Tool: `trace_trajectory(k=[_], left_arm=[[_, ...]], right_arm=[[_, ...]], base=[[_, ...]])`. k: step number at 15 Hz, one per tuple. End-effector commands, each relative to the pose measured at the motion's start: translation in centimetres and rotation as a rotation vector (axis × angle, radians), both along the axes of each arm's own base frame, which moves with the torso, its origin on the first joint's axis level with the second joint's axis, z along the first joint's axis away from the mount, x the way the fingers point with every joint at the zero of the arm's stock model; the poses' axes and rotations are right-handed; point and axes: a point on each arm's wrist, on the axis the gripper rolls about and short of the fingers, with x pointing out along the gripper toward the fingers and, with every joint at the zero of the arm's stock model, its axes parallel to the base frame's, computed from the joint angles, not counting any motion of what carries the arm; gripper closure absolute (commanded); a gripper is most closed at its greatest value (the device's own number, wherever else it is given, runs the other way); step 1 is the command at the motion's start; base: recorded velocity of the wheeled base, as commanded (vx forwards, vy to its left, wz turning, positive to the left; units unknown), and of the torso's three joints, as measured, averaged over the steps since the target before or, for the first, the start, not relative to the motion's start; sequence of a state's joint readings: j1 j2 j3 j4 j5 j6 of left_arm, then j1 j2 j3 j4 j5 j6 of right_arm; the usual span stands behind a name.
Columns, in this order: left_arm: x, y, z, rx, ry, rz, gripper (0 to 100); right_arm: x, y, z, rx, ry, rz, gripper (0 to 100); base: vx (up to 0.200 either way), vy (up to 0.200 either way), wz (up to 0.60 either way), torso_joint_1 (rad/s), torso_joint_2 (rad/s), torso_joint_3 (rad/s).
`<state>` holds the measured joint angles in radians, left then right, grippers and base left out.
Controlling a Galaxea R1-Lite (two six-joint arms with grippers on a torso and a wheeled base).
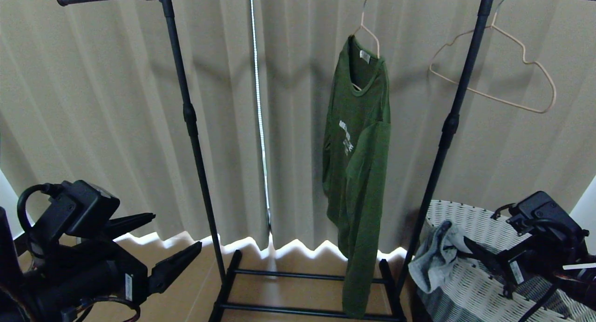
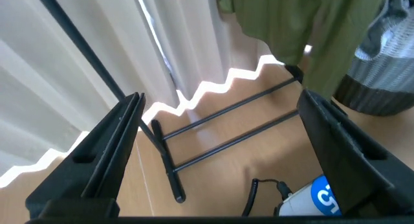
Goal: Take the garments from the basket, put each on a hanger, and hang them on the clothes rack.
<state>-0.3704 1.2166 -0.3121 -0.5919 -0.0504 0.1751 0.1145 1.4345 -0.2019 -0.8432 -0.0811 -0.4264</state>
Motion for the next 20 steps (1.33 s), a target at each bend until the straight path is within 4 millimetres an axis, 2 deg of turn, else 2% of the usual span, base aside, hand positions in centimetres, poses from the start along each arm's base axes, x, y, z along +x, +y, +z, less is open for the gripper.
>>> trace_trajectory(k=[1, 6, 13, 16, 17, 20], left_arm=[[0.1, 0.1, 0.0, -0.001, -0.001, 0.010, 0], [0.1, 0.1, 0.0, 0.001, -0.002, 0.009, 0], [0.1, 0.1, 0.1, -0.003, -0.002, 0.010, 0], [0.3, 0.1, 0.1, -0.008, 0.001, 0.012, 0], [0.3, 0.1, 0.1, -0.004, 0.002, 0.011, 0], [0.2, 0.1, 0.1, -0.004, -0.001, 0.011, 0]], right_arm=[[0.2, 0.0, -0.3, -0.002, 0.017, 0.002, 0], [0.2, 0.0, -0.3, -0.002, 0.017, 0.002, 0], [0.5, 0.1, -0.7, -0.005, 0.035, -0.001, 0], [1.2, 0.1, -1.7, -0.016, 0.090, -0.005, 0], [1.9, 0.2, -2.8, -0.026, 0.144, -0.014, 0], [2.8, 0.2, -3.9, -0.053, 0.199, -0.043, 0]], base=[[0.200, -0.200, 0.00, 0.002, 0.01, 0.002], [0.200, -0.200, 0.00, 0.002, 0.00, 0.005], [0.000, 0.000, 0.00, 0.000, 0.00, 0.000], [0.000, 0.000, 0.00, 0.000, 0.00, 0.000], [0.000, 0.000, 0.00, 0.000, 0.00, 0.000], [0.200, 0.000, 0.00, -0.006, 0.00, 0.009]])
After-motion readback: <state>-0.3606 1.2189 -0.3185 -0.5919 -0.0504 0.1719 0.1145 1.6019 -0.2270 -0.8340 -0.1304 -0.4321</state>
